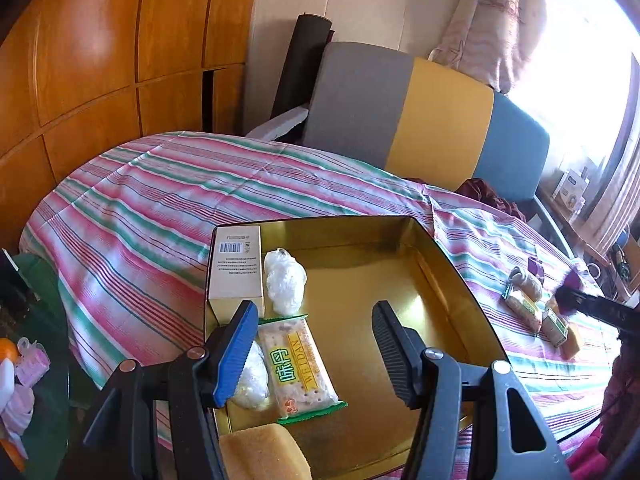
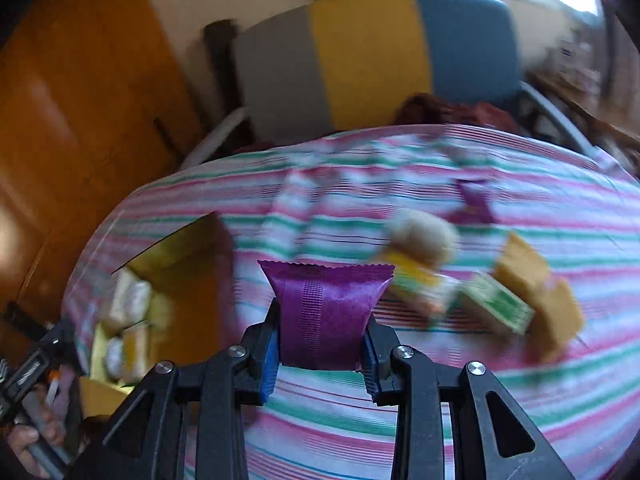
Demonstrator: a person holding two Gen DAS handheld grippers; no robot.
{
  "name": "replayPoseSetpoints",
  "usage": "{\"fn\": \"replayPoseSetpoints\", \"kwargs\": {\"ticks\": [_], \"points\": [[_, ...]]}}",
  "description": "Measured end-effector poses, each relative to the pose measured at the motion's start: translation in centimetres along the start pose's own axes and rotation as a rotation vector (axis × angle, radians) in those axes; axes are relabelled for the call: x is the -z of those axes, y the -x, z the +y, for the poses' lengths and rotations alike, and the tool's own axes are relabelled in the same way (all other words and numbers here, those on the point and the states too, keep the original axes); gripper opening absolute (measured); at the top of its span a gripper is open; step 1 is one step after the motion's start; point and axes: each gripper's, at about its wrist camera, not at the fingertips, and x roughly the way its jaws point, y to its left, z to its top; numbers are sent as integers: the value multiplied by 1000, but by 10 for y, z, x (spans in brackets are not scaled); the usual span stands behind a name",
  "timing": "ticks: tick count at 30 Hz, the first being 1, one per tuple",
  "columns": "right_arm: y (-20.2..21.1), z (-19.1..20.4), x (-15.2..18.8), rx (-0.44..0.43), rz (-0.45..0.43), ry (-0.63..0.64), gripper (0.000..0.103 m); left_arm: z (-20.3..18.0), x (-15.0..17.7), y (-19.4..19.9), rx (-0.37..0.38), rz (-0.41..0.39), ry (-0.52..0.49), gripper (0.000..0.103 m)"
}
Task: Organize objects
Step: 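Carry the purple pack into the gold tray and open the right gripper, then move both grippers back from the tray to the remaining snacks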
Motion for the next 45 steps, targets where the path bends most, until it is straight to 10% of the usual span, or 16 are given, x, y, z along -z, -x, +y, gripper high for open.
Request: {"fn": "replayPoseSetpoints", "kwargs": {"ticks": [21, 45], "points": [[-188, 182, 1, -184, 358, 237, 39, 65, 6, 0, -69, -3, 170, 60], [-74, 82, -6, -137, 138, 72, 72, 8, 18, -3, 23, 51, 48, 60]]}}
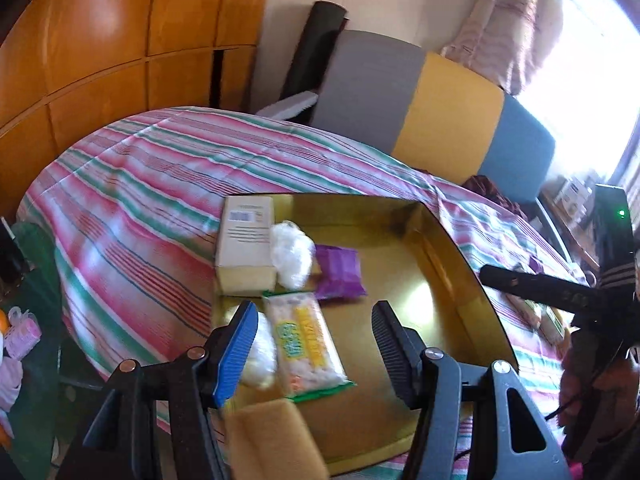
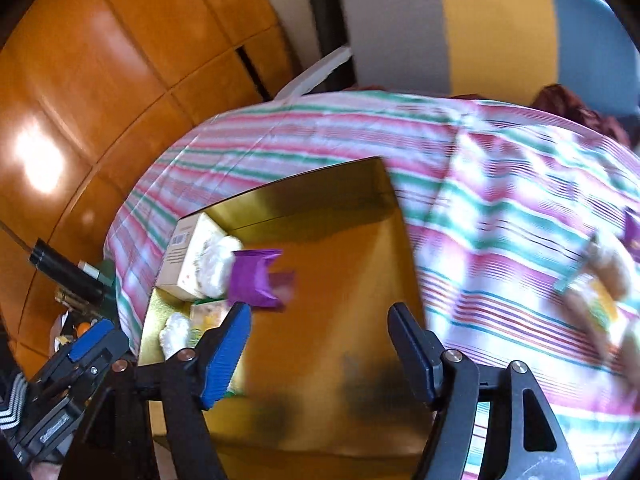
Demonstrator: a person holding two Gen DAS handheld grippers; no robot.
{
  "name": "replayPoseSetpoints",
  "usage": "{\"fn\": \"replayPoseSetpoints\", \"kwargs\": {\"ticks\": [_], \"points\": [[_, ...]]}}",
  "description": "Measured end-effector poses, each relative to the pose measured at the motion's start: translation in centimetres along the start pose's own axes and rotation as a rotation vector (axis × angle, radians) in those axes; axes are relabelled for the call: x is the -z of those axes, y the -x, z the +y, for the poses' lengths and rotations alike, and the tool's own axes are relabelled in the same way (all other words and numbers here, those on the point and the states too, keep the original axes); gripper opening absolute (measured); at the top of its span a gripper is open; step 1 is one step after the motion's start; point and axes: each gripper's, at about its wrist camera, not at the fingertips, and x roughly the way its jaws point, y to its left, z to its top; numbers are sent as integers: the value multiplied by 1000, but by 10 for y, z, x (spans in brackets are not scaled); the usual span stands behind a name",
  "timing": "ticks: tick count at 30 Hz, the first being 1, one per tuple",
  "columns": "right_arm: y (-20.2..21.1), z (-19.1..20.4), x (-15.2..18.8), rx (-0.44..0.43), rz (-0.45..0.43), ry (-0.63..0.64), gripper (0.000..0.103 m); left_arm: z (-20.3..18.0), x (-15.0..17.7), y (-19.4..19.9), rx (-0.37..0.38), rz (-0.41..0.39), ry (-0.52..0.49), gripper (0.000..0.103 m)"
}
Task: Organize objects
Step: 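Move both grippers back from the tray to the remaining snacks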
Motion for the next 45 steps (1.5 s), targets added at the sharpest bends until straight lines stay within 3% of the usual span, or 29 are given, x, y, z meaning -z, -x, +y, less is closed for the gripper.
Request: {"fn": "replayPoseSetpoints", "kwargs": {"ticks": [8, 14, 18, 24, 27, 28, 29, 30, 38, 45], "points": [[59, -111, 23, 145, -54, -191, 72, -49, 4, -1, 70, 28, -111, 60], [111, -201, 38, 322, -91, -327, 73, -92, 7, -4, 131, 56, -204, 60], [125, -247, 47, 436, -57, -352, 90, -119, 11, -9, 169, 80, -255, 60], [107, -304, 62, 484, 62, -383, 95, -159, 15, -12, 224, 108, -329, 60], [99, -319, 69, 453, 49, -399, 89, -179, 16, -15, 244, 117, -363, 60], [99, -318, 69, 441, 38, -396, 71, -186, 17, -16, 253, 122, -374, 60], [102, -318, 67, 438, 24, -392, 60, -192, 17, -18, 261, 128, -383, 60], [103, -318, 67, 455, 20, -383, 56, -199, 17, -20, 272, 136, -392, 60], [99, -314, 68, 479, 47, -368, 58, -248, 23, -47, 346, 241, -406, 60], [99, -311, 68, 488, 53, -360, 58, -280, 27, -101, 336, 373, -336, 60]]}}
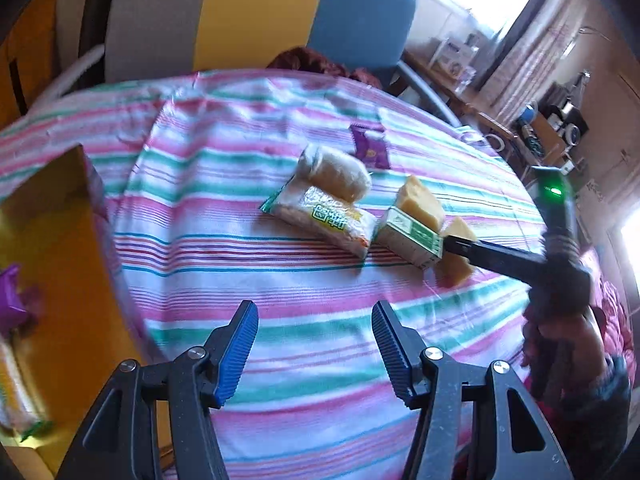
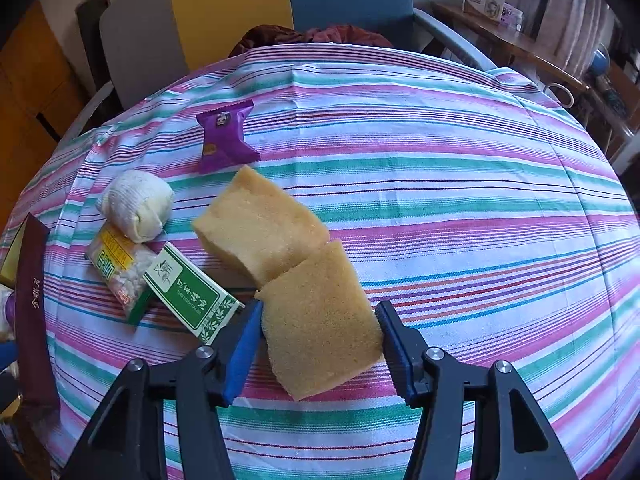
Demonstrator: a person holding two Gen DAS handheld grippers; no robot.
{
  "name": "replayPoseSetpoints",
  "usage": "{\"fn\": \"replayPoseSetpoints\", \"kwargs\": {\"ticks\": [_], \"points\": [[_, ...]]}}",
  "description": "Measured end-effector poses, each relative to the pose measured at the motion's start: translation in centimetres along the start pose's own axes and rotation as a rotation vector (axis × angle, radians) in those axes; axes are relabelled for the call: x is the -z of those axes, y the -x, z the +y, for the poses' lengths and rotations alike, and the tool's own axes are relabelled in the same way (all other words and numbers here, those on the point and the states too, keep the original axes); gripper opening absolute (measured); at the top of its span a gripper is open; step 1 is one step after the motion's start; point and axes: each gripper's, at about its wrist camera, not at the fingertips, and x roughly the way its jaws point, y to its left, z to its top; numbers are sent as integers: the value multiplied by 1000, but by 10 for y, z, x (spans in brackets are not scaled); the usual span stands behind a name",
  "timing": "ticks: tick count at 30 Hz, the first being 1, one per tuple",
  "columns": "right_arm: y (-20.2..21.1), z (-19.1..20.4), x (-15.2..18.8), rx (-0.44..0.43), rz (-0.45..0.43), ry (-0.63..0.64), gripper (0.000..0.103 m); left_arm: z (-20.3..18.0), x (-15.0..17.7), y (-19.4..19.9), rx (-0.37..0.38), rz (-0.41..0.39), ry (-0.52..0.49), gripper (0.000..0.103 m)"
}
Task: Organize objects
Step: 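Move both grippers back from the tray to the remaining snacks, then grasp the WEIDAN cracker pack with the left gripper while the right gripper grasps the sponge cake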
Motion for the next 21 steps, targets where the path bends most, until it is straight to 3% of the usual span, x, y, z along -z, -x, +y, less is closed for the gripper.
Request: {"fn": "replayPoseSetpoints", "kwargs": {"ticks": [11, 17, 21], "points": [[-2, -5, -3, -2, 15, -18, 62, -1, -50, -69, -42, 85, 172, 59], [-3, -9, -5, -14, 21, -33, 65, -2, -65, -93, -65, 101, 270, 60], [-4, -10, -6, -15, 24, -38, 67, -10, -75, -101, -100, 87, 273, 64]]}}
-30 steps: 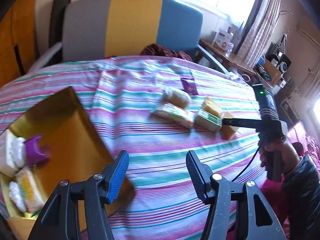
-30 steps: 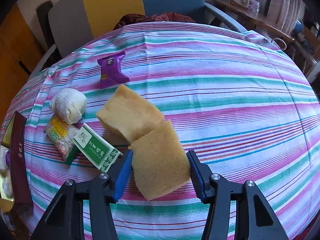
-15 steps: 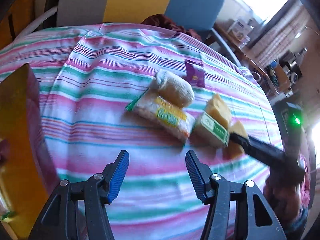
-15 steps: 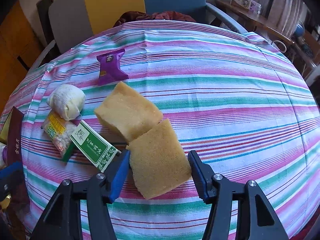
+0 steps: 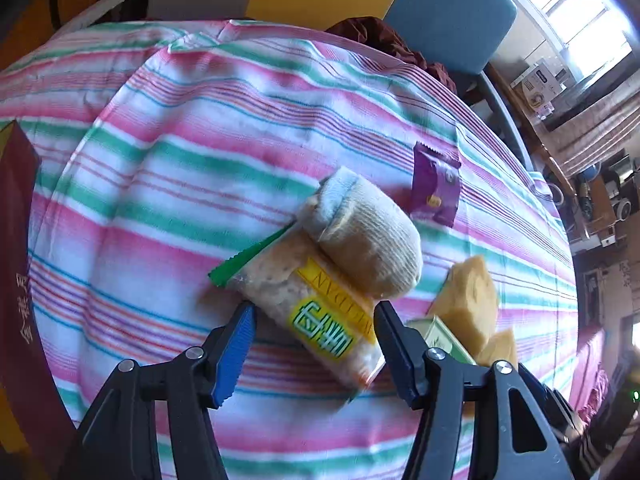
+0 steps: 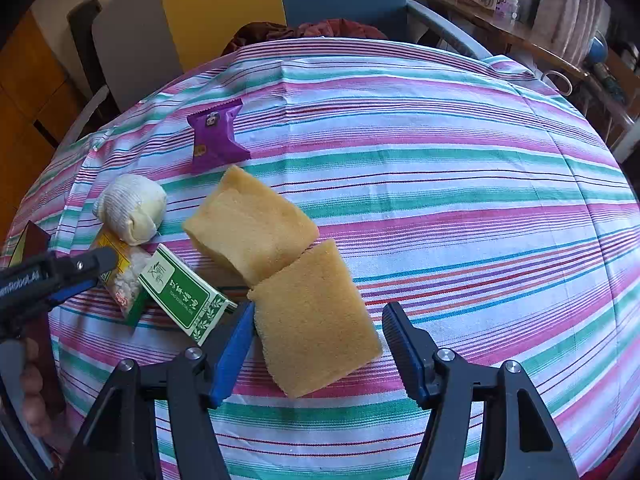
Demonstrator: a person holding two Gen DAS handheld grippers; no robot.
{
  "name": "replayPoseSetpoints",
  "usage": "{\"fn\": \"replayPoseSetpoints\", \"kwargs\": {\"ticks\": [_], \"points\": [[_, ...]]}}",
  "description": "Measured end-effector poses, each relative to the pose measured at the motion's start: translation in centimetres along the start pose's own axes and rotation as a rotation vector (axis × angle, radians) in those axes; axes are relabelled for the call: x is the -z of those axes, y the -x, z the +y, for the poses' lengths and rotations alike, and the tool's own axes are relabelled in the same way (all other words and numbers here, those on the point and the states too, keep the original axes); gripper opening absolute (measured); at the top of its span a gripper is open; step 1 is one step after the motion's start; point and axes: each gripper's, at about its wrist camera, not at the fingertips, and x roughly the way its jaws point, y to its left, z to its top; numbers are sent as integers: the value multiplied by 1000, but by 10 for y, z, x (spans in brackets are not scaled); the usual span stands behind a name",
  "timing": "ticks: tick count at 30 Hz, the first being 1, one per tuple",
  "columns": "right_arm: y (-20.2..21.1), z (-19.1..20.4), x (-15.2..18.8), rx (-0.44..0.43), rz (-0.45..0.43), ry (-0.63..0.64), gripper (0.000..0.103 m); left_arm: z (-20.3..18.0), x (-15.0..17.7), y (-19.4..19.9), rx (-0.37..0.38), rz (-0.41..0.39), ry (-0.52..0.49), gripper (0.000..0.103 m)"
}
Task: Organize objects
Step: 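Grasp the WEIDAN cracker pack with the left gripper while the right gripper grasps the sponge cake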
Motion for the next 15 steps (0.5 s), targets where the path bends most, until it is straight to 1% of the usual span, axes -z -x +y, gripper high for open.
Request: {"fn": "replayPoseSetpoints", "kwargs": {"ticks": [2, 5, 7, 9, 10, 11, 14, 15], "points": [[0, -2, 0, -1, 0, -6, 68, -6, -5, -5, -17, -2, -11, 67], [0, -3, 0, -3, -1, -12, 69, -14, -10, -12, -41, -5, -30, 67], [0, -3, 0, -4, -2, -13, 70, -21, -12, -12, -61, -17, -58, 68], [-1, -3, 1, -5, 0, -14, 71, -27, -14, -15, -75, -16, -86, 70], [-1, -4, 1, -4, 1, -15, 71, -30, -15, -17, -88, -7, -105, 73], [-2, -4, 0, -2, 3, -14, 71, -33, -16, -24, -113, 8, -135, 73], [-2, -4, 2, -1, 5, -14, 71, -39, -16, -29, -152, -19, -191, 75], [-2, -5, 2, 1, 4, -13, 72, -42, -13, -31, -163, -24, -226, 75]]}}
